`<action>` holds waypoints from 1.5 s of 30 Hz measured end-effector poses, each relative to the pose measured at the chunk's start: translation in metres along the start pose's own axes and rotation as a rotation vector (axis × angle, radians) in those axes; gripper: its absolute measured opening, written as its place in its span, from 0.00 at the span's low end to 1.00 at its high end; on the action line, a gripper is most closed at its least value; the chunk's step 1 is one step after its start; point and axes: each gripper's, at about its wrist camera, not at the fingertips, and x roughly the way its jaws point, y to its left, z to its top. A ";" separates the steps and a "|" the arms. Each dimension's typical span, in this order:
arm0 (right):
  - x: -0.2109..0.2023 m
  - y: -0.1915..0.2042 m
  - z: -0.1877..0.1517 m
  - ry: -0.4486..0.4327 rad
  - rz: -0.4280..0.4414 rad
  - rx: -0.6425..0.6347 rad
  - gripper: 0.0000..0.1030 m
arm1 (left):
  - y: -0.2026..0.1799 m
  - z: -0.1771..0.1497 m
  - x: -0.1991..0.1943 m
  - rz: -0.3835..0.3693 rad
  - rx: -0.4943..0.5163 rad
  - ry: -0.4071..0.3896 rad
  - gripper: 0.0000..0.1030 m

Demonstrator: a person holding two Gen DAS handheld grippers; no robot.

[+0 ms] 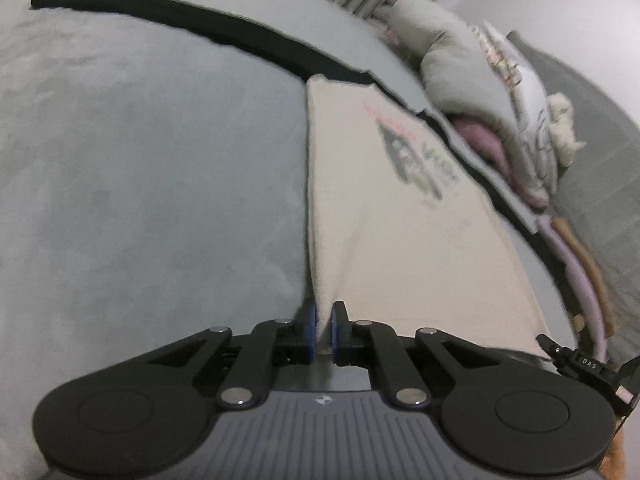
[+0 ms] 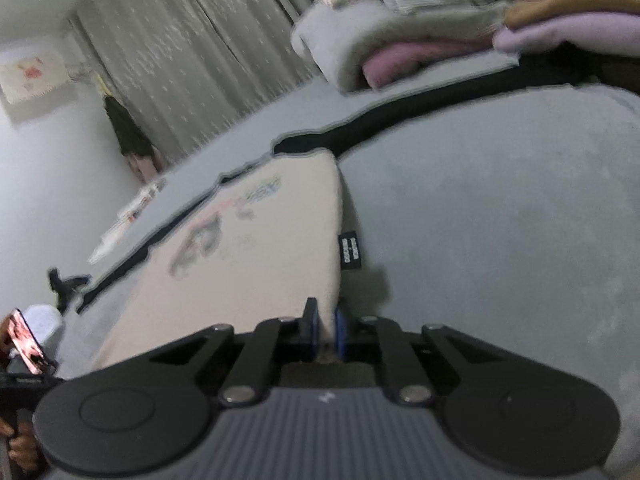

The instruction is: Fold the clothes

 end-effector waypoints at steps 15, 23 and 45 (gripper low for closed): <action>-0.010 -0.019 0.008 -0.012 0.018 0.116 0.43 | -0.007 0.002 -0.014 0.018 0.061 -0.049 0.47; -0.001 -0.028 0.051 -0.028 -0.112 0.136 0.63 | -0.031 0.029 -0.030 0.190 0.181 -0.197 0.72; 0.087 -0.104 0.173 -0.115 -0.187 0.370 0.59 | -0.244 0.065 0.117 0.055 0.748 -0.152 0.64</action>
